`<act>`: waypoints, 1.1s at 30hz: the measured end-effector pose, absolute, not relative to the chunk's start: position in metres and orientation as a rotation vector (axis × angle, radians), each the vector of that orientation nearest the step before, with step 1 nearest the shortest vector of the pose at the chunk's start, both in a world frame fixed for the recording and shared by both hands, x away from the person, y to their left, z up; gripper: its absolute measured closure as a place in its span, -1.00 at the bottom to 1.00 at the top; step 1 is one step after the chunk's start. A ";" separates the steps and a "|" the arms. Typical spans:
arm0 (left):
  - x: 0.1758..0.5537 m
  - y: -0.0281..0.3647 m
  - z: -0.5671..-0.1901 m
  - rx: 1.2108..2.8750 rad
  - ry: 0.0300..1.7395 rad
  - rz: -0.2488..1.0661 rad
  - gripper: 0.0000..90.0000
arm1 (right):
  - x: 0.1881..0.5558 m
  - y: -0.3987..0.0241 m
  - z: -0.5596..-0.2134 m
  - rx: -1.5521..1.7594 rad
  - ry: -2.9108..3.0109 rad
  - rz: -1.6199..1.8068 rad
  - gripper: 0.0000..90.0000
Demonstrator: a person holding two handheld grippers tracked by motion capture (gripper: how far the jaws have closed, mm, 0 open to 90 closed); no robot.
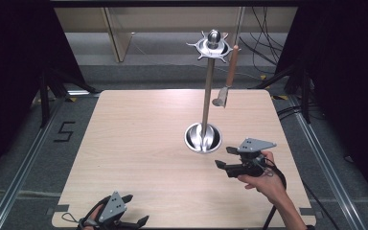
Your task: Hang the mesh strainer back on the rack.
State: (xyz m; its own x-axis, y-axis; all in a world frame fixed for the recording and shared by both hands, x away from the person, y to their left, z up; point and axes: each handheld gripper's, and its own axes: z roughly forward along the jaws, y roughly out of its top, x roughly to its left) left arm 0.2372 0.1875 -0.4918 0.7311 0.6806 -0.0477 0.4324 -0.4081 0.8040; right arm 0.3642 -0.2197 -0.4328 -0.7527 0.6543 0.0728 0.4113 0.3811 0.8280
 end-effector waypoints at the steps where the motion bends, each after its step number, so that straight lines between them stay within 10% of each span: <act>1: 0.237 0.188 -0.492 2.065 0.841 0.363 -0.67 | 0.364 -0.220 -0.434 0.923 2.373 1.303 -0.27; 33: 0.237 0.186 -0.495 2.115 0.815 0.371 -0.67 | 0.333 -0.221 -0.478 0.924 2.431 1.223 -0.38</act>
